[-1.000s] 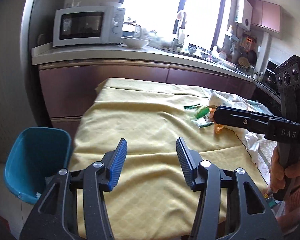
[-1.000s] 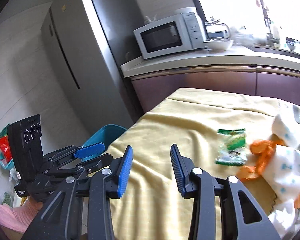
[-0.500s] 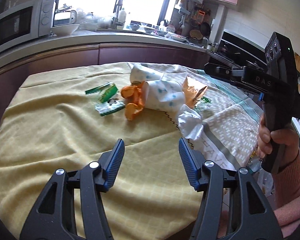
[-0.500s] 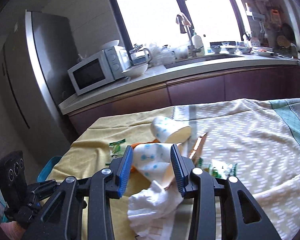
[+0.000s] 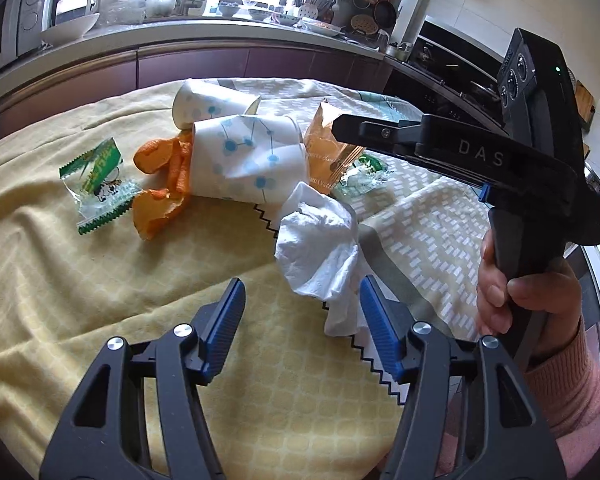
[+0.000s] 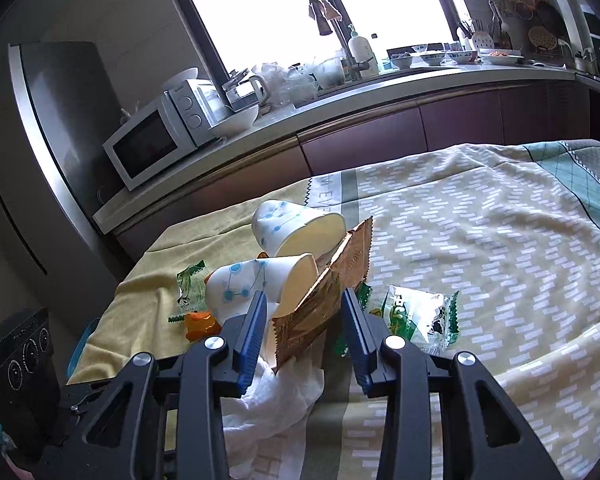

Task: Collect trash
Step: 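Grasp a white tissue with the left tool while the right tool grasps the brown snack bag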

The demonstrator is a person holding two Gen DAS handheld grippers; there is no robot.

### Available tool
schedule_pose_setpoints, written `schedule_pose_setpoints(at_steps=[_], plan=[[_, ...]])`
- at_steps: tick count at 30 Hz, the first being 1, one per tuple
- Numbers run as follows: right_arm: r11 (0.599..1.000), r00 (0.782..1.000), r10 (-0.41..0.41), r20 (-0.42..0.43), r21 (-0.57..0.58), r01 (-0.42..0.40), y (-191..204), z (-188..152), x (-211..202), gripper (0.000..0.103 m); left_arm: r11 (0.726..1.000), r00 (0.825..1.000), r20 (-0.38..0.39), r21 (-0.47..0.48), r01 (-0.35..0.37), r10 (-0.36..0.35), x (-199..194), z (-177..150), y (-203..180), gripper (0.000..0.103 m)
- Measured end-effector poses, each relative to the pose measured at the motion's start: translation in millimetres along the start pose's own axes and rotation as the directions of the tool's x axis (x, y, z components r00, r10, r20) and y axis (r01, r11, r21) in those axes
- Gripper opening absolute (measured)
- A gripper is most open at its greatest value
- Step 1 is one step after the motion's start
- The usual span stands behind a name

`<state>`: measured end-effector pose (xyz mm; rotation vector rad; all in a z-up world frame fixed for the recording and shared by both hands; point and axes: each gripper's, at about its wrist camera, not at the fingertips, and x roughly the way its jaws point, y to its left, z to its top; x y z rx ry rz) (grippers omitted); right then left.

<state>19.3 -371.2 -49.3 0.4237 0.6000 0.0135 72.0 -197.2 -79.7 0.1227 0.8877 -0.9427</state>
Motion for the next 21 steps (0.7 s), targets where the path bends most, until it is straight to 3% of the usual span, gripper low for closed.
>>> schedule_pose_setpoints(at_steps=[3,6,11,13,21], plan=[[1.000,1.000,0.004,-0.009,0.016,-0.004,-6.1,-0.5,2.9,0.036,1.000,1.000,-0.025,-0.016,0.007,-0.007,9.4,2.6,1.0,0.053],[0.999,1.000,0.016,-0.014,0.034,-0.016,-11.5,-1.6,3.9,0.028,0.999,0.999,-0.033,-0.028,0.025,-0.026,14.8,5.9,1.0,0.042],[0.998,0.999,0.033,-0.013,0.061,-0.032,-17.4,-2.8,2.3,0.017,0.997,0.996,-0.054,-0.046,0.064,-0.067,21.0,7.3,0.9,0.011],[0.997,0.999,0.036,-0.004,0.069,-0.036,-19.2,-1.9,-0.5,0.011,0.997,0.997,-0.050,-0.047,0.062,-0.064,22.9,6.6,-0.5,0.008],[0.997,0.999,0.037,0.032,0.071,-0.039,-19.3,1.7,-13.2,0.006,0.998,0.998,0.002,-0.008,0.060,-0.060,5.3,3.9,-8.1,0.006]])
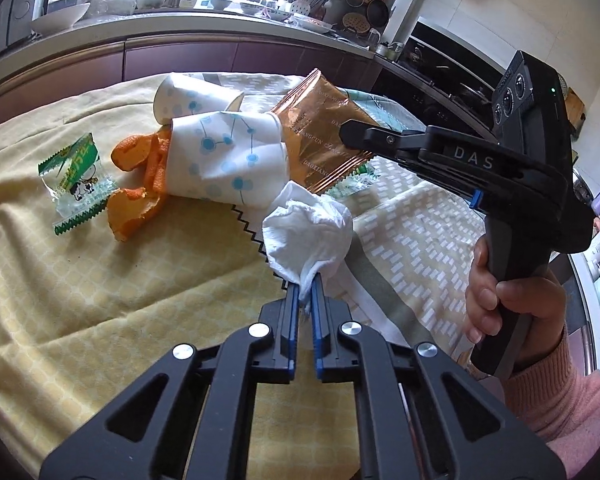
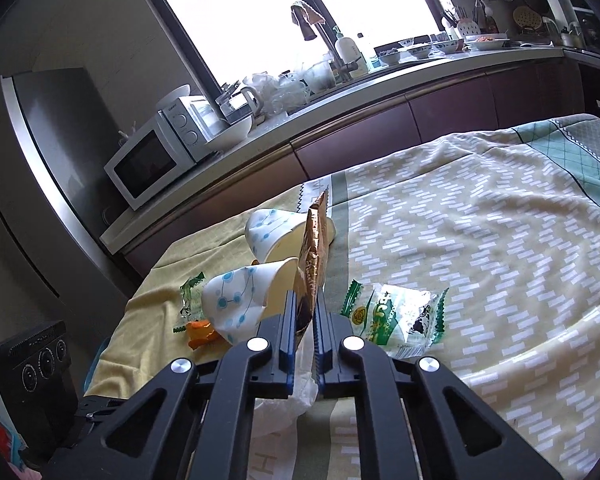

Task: Collect trash
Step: 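Grasp a white tissue with the left tool while the right tool grasps the brown snack bag, then carry the tissue and snack bag toward the teal bin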

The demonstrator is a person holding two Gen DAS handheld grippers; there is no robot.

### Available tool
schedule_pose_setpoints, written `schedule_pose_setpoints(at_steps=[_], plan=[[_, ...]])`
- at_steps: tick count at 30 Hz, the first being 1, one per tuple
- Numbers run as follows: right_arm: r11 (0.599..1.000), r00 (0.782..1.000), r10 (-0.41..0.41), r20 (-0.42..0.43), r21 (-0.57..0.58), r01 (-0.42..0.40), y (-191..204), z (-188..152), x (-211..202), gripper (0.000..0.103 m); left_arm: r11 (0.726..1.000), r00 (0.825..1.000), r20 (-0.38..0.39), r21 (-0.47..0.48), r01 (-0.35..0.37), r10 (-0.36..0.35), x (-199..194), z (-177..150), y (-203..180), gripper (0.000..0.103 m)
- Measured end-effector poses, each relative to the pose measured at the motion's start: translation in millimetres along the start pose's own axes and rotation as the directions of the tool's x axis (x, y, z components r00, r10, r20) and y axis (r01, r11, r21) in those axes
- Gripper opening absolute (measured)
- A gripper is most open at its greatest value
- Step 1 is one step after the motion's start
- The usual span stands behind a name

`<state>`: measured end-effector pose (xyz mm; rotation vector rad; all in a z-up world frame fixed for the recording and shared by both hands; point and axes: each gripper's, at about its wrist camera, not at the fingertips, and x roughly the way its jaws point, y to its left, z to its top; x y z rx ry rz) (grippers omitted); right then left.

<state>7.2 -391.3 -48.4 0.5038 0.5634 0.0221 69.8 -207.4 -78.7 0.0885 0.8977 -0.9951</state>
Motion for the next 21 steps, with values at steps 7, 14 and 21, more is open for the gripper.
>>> schedule_pose_setpoints(at_steps=[7,14,21], plan=[[1.000,0.999,0.004,0.041,-0.016,-0.003,6.7,5.9,-15.9,0.005,0.999,0.998,0.056,0.033,-0.013,0.011,-30.2,-7.1,-6.4,0.006],[0.999,0.996,0.023,0.083,-0.044,-0.020,20.5,12.7,-32.4,0.005,0.999,0.994,0.108,0.029,-0.027,0.023,-64.6,-15.0,-1.5,0.006],[0.992,0.992,0.075,0.106,-0.106,-0.064,47.4,15.2,-41.5,0.005,0.997,0.986,0.148,-0.010,-0.071,0.072,-100.3,-27.9,20.1,0.006]])
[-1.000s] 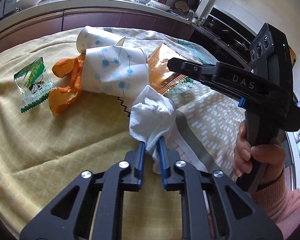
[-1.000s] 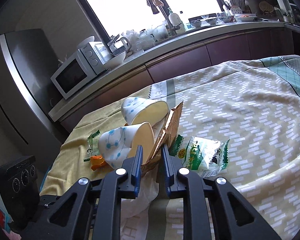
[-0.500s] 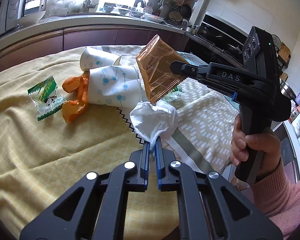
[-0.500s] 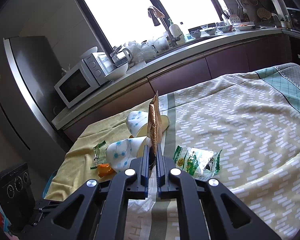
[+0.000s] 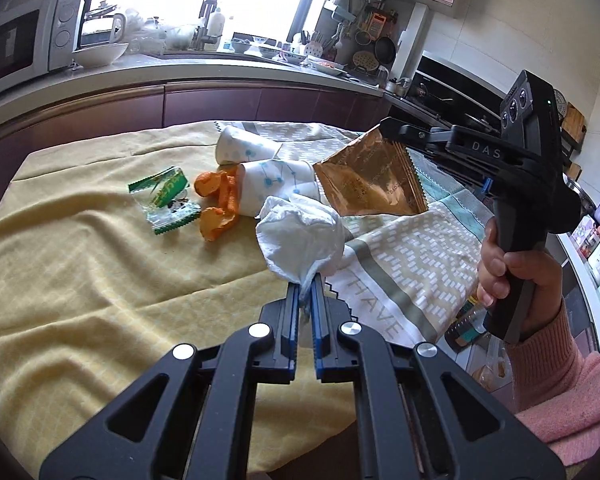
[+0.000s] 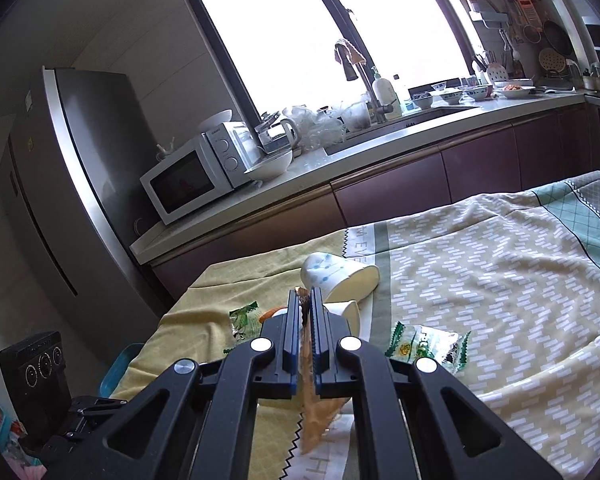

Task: Collect trash
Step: 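Carry the tissue and snack bag toward the teal bin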

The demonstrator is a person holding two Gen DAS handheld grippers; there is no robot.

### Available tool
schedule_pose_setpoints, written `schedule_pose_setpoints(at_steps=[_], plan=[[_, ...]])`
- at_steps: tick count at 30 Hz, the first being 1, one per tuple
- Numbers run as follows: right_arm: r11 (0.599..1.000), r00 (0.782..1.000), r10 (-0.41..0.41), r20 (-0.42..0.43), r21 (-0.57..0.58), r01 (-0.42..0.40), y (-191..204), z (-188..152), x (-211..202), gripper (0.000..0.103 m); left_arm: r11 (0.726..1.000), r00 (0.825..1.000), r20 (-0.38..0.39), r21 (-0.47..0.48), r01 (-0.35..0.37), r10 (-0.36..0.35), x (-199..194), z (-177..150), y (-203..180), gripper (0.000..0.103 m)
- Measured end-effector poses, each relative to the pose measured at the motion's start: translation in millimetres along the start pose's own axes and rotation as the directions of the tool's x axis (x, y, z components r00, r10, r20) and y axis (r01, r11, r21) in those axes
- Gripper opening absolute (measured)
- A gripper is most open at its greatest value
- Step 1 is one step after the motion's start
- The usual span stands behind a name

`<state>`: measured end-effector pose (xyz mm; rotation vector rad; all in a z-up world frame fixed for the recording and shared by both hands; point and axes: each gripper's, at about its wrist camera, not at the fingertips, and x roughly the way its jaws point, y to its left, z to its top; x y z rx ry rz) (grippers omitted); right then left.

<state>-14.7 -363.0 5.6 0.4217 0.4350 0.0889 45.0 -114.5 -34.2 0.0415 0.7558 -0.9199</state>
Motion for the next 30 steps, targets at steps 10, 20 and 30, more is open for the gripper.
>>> schedule_pose_setpoints(at_steps=[10,20,30], plan=[[0.996,0.993,-0.079,-0.086,0.040,0.083,-14.7,-18.2,17.9,0.012,0.996,0.997,0.036,-0.063,-0.060,0.062,-27.2,-8.4,28.4,0.006],[0.993,0.990,-0.088,-0.114,0.071,0.097,-27.9,-32.1,7.9,0.003,0.990,0.995,0.041,-0.108,-0.086,0.090,-33.5,-11.7,47.3,0.006],[1.000,1.000,0.017,-0.018,0.005,-0.017,10.5,-8.0,-18.8,0.003,0.981,0.985,0.095,-0.139,-0.133,0.147,-65.8,-11.3,63.3,0.006]])
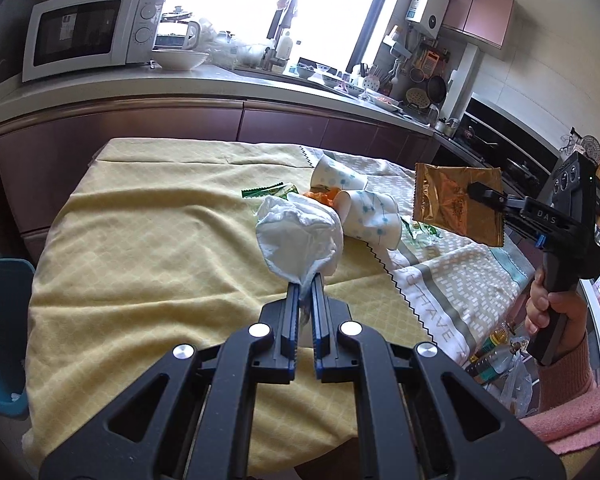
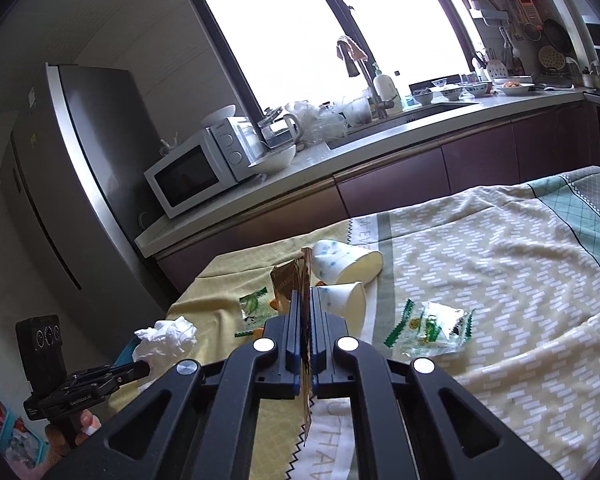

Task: Collect trash
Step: 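Carry the tissue and snack bag toward the teal bin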

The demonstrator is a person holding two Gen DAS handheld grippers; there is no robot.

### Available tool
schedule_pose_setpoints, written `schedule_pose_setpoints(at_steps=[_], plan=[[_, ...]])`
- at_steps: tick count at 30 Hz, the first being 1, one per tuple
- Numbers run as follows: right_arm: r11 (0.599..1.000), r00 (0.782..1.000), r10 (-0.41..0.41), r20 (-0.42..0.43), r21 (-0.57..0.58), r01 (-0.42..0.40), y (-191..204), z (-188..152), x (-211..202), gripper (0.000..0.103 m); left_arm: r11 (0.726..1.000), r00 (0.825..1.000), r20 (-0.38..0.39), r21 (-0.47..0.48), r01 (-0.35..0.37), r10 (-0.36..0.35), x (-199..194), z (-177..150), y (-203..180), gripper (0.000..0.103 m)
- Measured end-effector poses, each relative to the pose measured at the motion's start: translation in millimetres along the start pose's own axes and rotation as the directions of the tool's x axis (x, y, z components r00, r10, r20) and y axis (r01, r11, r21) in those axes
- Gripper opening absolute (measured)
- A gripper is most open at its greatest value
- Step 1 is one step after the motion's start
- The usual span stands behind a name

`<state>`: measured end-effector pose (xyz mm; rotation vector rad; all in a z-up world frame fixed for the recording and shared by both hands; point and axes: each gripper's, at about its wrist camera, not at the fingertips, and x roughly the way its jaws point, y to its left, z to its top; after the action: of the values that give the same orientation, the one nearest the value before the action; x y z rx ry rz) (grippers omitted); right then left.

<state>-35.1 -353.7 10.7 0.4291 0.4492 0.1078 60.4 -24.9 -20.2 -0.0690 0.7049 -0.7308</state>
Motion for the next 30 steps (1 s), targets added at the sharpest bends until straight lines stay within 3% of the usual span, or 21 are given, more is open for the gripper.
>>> schedule_pose_setpoints(at_steps=[6,12,19,30], plan=[[0.991,0.991,0.128,-0.039,-0.030,-0.129,33.2,2.5,22.1,0.003,0.999,0.998,0.039,-0.025,-0.046,0.047,-22.1,1.5,16.2,0.006],[0.970,0.964,0.234,-0.123,-0.036,-0.240,67.7,-2.4,63.6,0.003,0.991,0.990,0.074,-0.063,-0.117,0.121,-45.8,-0.1,38.6,0.006],[0.928,0.910,0.345,-0.231,-0.061,-0.367,116.1,-8.9,108.1,0.003,0.968,0.968,0.104,-0.139,-0.211,0.226,-81.6,-9.3,77.3,0.006],[0.844,0.809,0.454,-0.372,-0.112,-0.525,200.3,-18.0,164.1,0.003,0.899,0.912,0.126,-0.265,-0.349,0.391,-134.8,-25.5,137.4,0.006]])
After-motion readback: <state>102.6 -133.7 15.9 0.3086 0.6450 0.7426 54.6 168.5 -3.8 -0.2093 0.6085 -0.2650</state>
